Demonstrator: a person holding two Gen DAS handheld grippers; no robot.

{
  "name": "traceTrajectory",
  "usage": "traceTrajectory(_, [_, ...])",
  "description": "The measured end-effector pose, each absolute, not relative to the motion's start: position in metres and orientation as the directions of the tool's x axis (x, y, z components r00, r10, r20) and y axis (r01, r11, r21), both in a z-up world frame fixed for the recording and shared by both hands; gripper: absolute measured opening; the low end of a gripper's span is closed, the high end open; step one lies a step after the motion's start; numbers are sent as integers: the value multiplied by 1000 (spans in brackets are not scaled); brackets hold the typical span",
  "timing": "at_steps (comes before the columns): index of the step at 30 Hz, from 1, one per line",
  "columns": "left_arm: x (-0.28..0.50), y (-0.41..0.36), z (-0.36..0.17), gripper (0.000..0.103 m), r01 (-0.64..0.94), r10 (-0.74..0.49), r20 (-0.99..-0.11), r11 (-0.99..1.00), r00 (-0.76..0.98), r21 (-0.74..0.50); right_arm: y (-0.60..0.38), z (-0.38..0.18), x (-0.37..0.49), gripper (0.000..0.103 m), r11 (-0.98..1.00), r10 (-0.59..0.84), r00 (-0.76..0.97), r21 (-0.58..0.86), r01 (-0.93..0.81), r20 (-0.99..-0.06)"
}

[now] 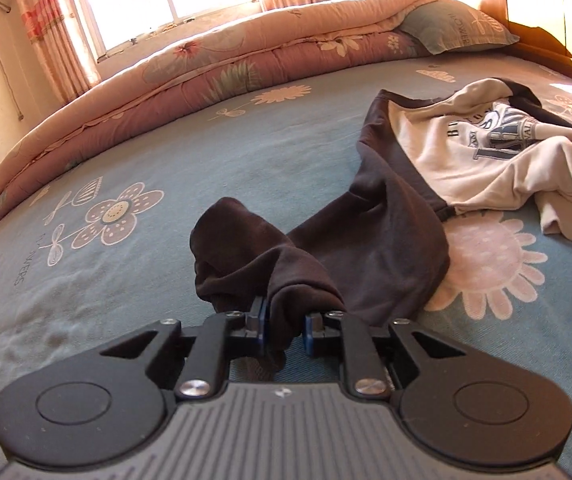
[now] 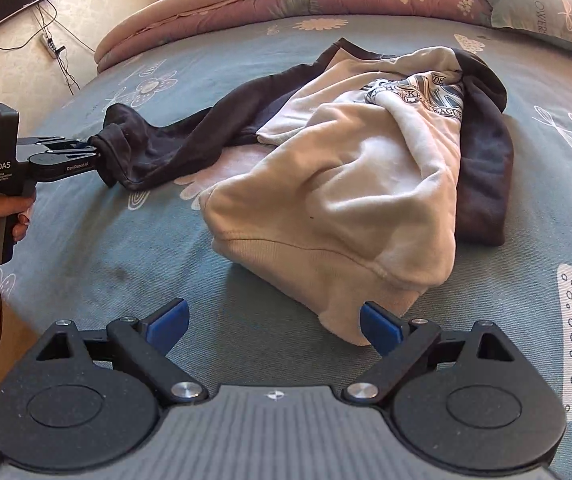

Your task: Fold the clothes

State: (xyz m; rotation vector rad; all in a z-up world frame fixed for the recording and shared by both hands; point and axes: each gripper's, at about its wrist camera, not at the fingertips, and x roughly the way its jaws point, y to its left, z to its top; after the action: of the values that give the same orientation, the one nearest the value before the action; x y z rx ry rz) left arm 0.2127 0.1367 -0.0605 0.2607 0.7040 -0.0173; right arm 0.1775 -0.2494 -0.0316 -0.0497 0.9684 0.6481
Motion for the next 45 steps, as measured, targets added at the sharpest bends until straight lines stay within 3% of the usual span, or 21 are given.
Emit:
traceTrajectory(7, [221,115,-79,27,181,-54,-708,978,704,105,-246,-32,169,96,817,484,389,246,-522,-784])
traceTrajectory(9, [213,123,-77,38,179,-87,-713,982,696,55,-247,-30,168,97,820,480,397,240,-520,-782])
traceTrajectory(11, [202,136,-73,42,170,-123,-719,985,684,-6,-245,-30,169,97,822,476,398,236,-518,-784])
traceTrajectory(12, [196,142,-71,52,169,-142,-725,985,674,-35,-245,-30,170,97,823,475,397,236,-517,-785])
traceTrajectory(14, [187,155,-68,60,158,-176,-731,983,660,-94,-242,-31,171,97,819,482,392,243,-520,-784])
traceTrajectory(18, [177,188,-66,60,82,-258,-725,960,639,-269,-235,-35,173,98,811,486,379,245,-532,-787])
traceTrajectory(22, [183,220,-84,61,-43,-427,-645,814,634,-580,-229,-38,173,98,808,486,368,248,-534,-793])
traceTrajectory(25, [194,224,-104,62,-116,-443,-633,755,635,-646,-227,-38,173,98,810,481,367,243,-534,-796])
traceTrajectory(29, [201,238,-120,66,-168,-474,-552,635,686,-754,-230,-39,174,98,819,464,376,227,-526,-802])
traceTrajectory(33, [208,252,-128,66,-210,-443,-492,547,749,-811,-235,-41,179,98,832,454,377,232,-504,-808])
traceTrajectory(40, [228,250,-125,64,-231,-350,-498,584,793,-778,-229,-48,178,98,832,414,385,172,-527,-825])
traceTrajectory(43, [232,250,-129,58,-235,-314,-488,591,814,-772,-229,-55,179,98,830,416,365,184,-527,-833])
traceTrajectory(45, [233,254,-129,44,-244,-289,-485,592,825,-768,-230,-61,182,98,835,415,348,200,-512,-841])
